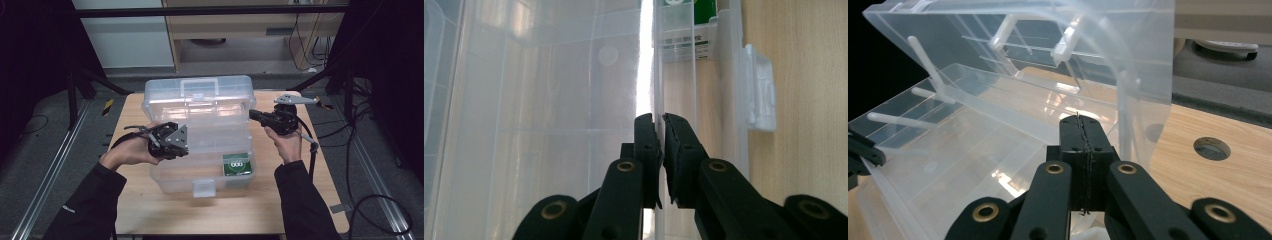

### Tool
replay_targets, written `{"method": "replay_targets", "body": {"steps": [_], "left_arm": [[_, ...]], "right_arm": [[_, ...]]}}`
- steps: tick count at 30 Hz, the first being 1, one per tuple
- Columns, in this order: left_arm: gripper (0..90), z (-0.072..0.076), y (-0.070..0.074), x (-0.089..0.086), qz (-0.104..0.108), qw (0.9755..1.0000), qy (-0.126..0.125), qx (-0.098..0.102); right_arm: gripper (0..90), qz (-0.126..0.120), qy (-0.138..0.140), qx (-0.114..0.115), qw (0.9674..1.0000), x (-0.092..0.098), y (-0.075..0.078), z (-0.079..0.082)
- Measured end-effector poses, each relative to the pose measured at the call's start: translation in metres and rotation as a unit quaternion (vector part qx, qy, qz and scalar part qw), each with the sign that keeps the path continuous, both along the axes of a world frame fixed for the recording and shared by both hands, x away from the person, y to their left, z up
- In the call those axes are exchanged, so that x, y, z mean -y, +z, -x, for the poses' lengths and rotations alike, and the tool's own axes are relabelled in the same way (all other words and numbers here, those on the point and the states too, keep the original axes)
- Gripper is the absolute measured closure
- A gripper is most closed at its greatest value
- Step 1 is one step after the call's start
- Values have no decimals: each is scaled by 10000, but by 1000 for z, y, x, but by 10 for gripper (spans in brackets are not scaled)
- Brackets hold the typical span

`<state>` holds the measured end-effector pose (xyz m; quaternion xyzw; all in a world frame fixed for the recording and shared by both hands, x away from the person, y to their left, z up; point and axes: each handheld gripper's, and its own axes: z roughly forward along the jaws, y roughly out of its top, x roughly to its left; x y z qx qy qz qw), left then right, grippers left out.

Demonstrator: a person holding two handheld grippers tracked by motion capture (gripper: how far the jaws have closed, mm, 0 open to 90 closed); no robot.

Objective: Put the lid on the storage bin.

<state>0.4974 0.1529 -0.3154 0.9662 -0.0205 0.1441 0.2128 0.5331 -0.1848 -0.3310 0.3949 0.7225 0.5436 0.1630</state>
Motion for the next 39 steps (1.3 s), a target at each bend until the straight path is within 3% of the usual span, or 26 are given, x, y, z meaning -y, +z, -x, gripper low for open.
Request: {"method": "replay_targets", "body": {"steps": [10, 12, 19, 25, 31, 34, 39], "left_arm": [[832, 4, -4, 3, -23, 10000, -86, -35], [797, 4, -5, 4, 10, 10000, -78, -15], [651, 2, -7, 6, 437, 9989, 94, -108], [563, 2, -13, 11, 931, 9950, 74, -352], [540, 4, -17, 18, 1202, 9918, 44, -429], [516, 6, -19, 21, 1478, 9874, 60, -562], [491, 8, -25, 25, 1738, 9825, 140, -657]], "right_arm": [[900, 72, 52, 5, 10000, -1, -1, 3], [900, -19, 95, 11, 10000, -1, -1, 4], [900, -65, 130, -86, 9999, 3, -8, 6], [900, -57, 164, -110, 9998, 3, -8, 7], [900, -63, 187, -117, 9997, 4, -9, 7], [900, -57, 194, -130, 9997, 4, -9, 8], [900, -36, 211, -149, 9997, 5, -8, 8]]}}
